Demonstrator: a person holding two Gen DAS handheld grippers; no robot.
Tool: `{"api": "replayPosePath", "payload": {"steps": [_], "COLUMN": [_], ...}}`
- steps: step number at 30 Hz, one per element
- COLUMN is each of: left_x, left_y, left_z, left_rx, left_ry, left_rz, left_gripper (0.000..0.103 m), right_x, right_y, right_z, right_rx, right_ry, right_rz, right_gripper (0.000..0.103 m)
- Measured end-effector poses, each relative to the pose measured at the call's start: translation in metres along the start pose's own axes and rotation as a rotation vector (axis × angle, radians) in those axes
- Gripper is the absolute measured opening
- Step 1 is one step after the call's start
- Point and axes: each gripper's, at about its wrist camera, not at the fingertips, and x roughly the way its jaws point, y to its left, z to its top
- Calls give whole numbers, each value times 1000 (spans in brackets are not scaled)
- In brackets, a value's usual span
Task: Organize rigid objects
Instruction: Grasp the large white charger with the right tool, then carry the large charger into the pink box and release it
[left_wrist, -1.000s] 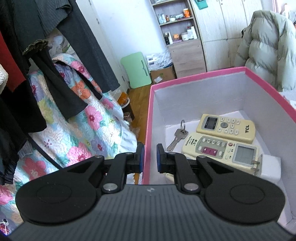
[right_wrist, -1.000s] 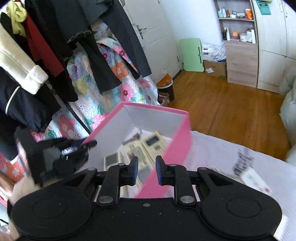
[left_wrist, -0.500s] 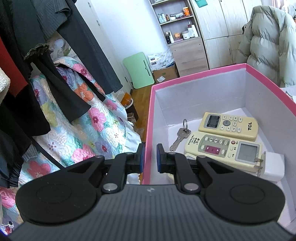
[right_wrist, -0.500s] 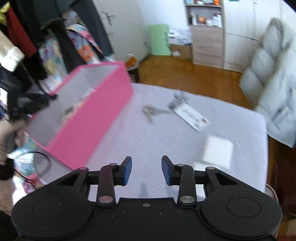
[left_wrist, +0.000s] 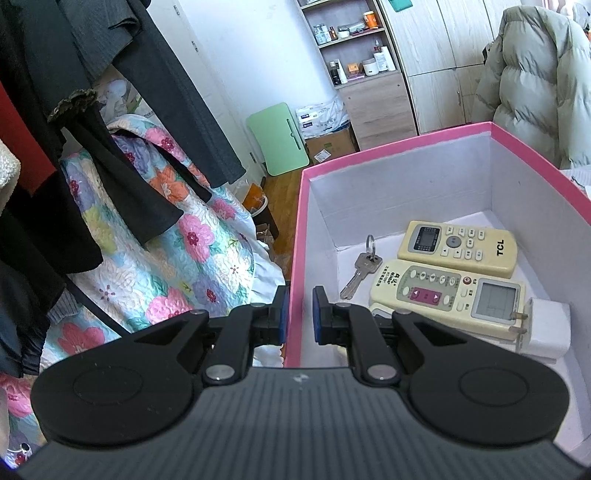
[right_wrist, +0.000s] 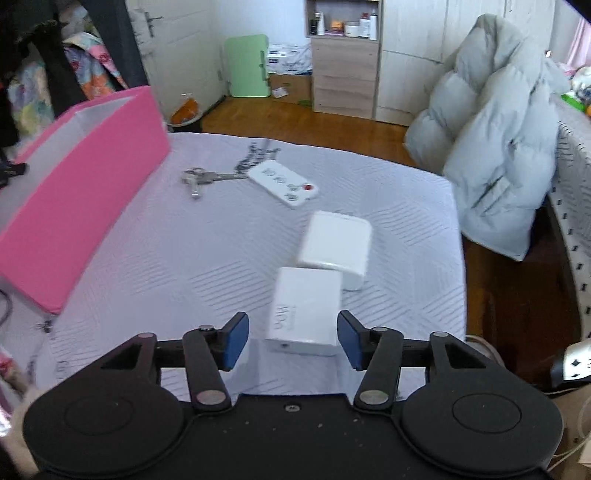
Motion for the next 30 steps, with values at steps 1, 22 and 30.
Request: {"api": "replayPosePath", "payload": {"steps": [1,22,30], "left_x": [0,-1,-1], "left_y": [0,2,4], "left_z": [0,-2,-2], "left_rx": [3,3,-13], "left_ry": [0,1,-5], "left_rz": [1,4,-10], "left_gripper": [11,11,11], "right_x": [3,-14,-44], "right_y": [-1,39,86], "right_z": [0,13,39], "right_rx": [-3,-66,-155], "right_ry": [2,-67,-160], "right_rz": [-12,77,175], "right_gripper": [60,54,54]}}
